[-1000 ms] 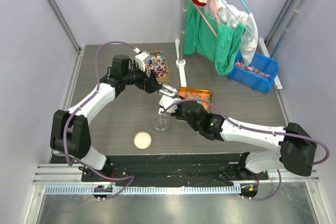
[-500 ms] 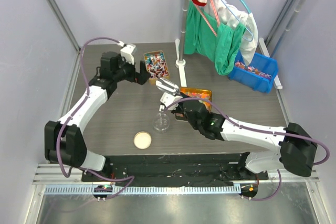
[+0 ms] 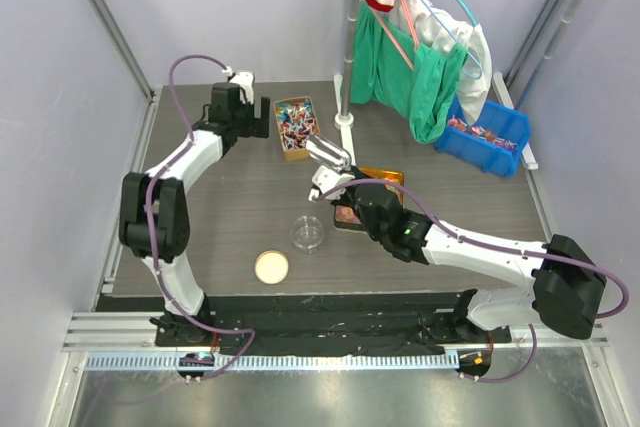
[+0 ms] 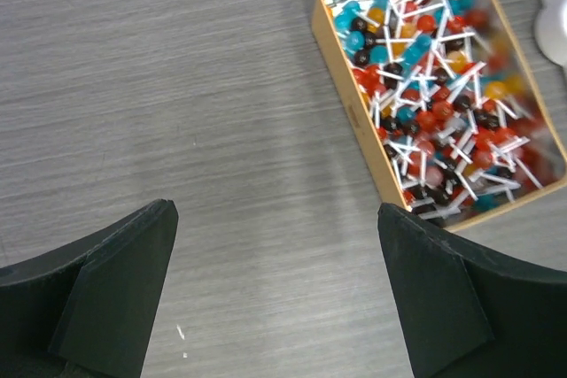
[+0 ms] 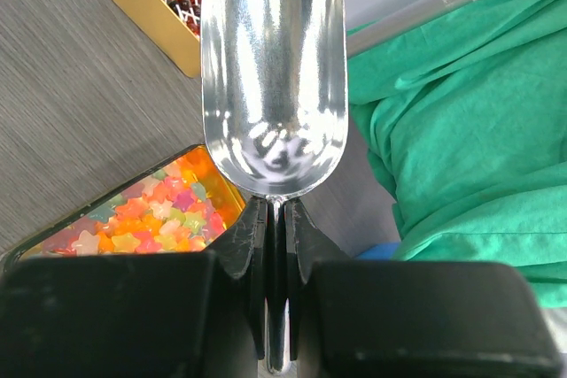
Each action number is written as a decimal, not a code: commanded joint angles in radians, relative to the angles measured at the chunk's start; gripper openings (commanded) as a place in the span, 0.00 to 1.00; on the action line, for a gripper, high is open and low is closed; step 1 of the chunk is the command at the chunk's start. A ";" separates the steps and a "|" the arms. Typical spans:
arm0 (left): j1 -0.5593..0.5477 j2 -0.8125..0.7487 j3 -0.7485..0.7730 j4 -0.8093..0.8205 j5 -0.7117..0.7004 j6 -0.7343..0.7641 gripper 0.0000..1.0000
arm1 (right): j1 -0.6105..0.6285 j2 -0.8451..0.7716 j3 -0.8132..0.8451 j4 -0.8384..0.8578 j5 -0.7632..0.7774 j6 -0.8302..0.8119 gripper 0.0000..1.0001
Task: Pack the candies
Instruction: Adjust the spatula, then move the storage box to the center of the board, then pick up the storage box at the center of the board.
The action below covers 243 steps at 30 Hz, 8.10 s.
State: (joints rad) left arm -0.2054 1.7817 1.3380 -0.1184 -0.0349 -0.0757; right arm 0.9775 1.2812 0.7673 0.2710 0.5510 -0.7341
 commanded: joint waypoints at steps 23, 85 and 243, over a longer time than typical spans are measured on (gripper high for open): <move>-0.084 0.409 0.454 -0.204 -0.149 -0.016 0.90 | -0.003 -0.022 -0.017 0.089 0.004 -0.025 0.01; 0.063 -0.084 -0.041 -0.118 -0.002 -0.033 0.62 | 0.049 0.001 -0.028 0.093 0.004 -0.042 0.01; 0.235 0.354 0.349 -0.848 0.850 0.281 0.00 | -0.046 0.446 1.176 -1.083 -0.274 0.199 0.01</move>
State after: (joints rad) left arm 0.0277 2.1998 1.6722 -0.9733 0.7670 0.2386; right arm 0.9066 1.7134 1.8786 -0.8375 0.2394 -0.5282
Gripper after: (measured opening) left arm 0.061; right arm 0.115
